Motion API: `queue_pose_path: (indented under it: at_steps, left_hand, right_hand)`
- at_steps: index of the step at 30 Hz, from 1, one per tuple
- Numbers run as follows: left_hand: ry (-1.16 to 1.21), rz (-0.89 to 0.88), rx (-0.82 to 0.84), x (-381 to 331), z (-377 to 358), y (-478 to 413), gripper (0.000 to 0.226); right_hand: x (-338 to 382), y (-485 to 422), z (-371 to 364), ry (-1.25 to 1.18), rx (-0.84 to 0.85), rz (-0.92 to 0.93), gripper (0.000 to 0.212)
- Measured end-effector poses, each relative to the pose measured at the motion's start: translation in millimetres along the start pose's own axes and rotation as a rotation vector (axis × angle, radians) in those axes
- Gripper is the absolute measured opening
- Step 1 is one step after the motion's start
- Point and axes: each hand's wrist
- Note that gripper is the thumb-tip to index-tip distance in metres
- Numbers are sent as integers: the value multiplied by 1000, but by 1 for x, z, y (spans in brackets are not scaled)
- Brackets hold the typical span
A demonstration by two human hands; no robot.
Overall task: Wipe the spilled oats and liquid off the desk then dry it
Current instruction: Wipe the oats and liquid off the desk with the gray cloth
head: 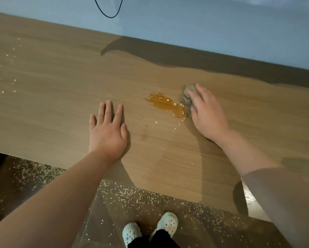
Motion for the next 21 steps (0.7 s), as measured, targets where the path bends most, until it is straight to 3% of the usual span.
queue_pose_path:
  at_steps: [2,6,9,11,15,17,21]
  left_hand:
    - [-11,-1,15,-1,1,0,68]
    - [-4,3,14,-1,3,0,70]
    - [14,4,9,-1,2,-1,71]
    - [23,0,4,0,2,-1,73]
    - [41,-2,0,0,2,0,74]
    - [29,-2,5,0,2,0,74]
    - [28,-2,7,1,1,0,73]
  right_hand:
    - [-23,6,10,-13,42,77,51]
    - [-78,-30,19,-56,-160,-345,55]
    - [-73,-81,14,4,-147,-548,53]
    - [-52,-104,8,-35,-120,-488,54]
    - [-17,-97,1,-186,8,-63,51]
    - [-32,-89,10,-195,34,44,50]
    - [-71,-117,10,-137,-16,-152,47]
Point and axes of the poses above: each hand's wrist, its own y-axis away from the middle knuckle, its own z-axis out of the back of the hand, x = y × z, and after that the axes turned 15 degrees about z, right-handed
